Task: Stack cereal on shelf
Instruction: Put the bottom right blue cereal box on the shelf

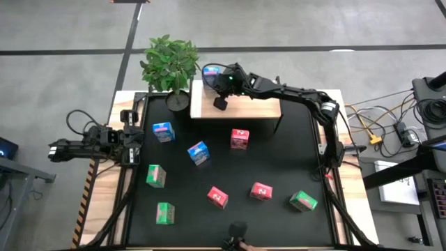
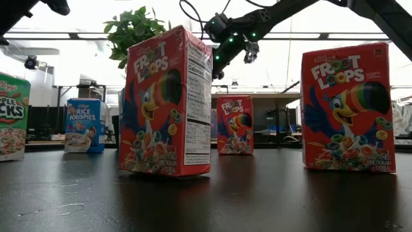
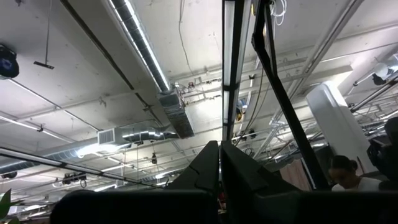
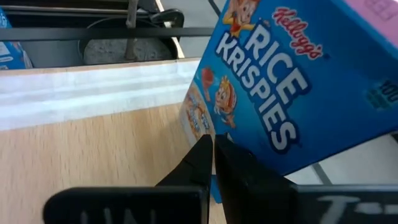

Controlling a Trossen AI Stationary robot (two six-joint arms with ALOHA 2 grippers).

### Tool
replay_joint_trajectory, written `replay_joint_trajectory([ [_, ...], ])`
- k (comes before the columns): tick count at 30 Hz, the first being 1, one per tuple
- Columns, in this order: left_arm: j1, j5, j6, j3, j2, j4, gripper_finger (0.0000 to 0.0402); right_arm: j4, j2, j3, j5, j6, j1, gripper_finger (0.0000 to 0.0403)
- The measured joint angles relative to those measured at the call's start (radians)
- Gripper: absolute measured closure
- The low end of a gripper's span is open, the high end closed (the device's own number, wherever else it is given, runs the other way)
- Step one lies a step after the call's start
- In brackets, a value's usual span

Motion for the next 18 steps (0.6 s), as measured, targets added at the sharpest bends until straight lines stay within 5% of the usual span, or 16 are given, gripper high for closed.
replay_joint_trajectory([
  [18, 0.0, 0.0, 0.0, 0.002, 0.0, 0.0, 0.0402, -0.035, 0.005, 0.0, 0.003, 0.013, 0.013, 0.0394],
])
